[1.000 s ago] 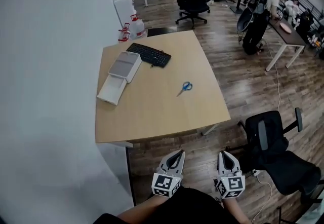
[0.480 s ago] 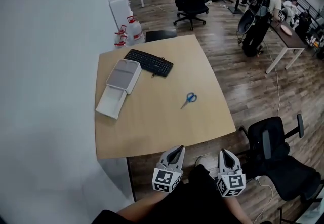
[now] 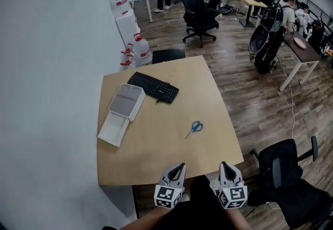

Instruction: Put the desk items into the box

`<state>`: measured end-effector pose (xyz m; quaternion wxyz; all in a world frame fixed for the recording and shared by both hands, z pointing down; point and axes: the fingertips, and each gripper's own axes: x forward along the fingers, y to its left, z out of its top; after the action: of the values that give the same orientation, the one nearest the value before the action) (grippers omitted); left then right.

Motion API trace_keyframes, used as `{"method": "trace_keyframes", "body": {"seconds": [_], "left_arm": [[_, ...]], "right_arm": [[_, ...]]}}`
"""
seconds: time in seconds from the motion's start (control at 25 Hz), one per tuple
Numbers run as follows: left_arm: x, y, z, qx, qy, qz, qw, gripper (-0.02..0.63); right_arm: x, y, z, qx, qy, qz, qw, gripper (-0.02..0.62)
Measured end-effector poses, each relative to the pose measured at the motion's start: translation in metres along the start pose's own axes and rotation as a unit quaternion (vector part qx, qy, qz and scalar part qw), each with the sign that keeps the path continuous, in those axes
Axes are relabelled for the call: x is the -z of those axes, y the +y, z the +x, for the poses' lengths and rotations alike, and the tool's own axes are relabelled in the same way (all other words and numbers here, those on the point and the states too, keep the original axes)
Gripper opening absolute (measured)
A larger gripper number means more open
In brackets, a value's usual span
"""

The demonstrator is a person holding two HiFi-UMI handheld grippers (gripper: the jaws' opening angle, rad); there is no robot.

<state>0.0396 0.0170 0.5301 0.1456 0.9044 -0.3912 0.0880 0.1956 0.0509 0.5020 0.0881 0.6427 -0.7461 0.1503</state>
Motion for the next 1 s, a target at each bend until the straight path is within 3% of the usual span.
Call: {"method": "trace_keyframes", "body": {"seconds": [0.52, 0.72, 1.0], "left_arm": [[0.021, 0.044, 0.155, -0.015, 0.100, 0.015, 0.9947, 0.015], [0.059, 0.064, 0.211, -0.008, 0.177, 0.021, 0.9839, 0.017], [0.096, 0.086, 0.281, -0.007, 0.241, 0.016, 0.9703, 0.017]], "right_arm": [[-0.007, -0.100, 0.119, -0.020, 0.031, 0.034, 0.999, 0.060], [0.005, -0.125, 0.156, -0.029, 0.057, 0.051, 0.997, 0.060], [0.020, -0.163, 0.192, -0.045, 0.086, 0.063, 0.993, 0.060]]}}
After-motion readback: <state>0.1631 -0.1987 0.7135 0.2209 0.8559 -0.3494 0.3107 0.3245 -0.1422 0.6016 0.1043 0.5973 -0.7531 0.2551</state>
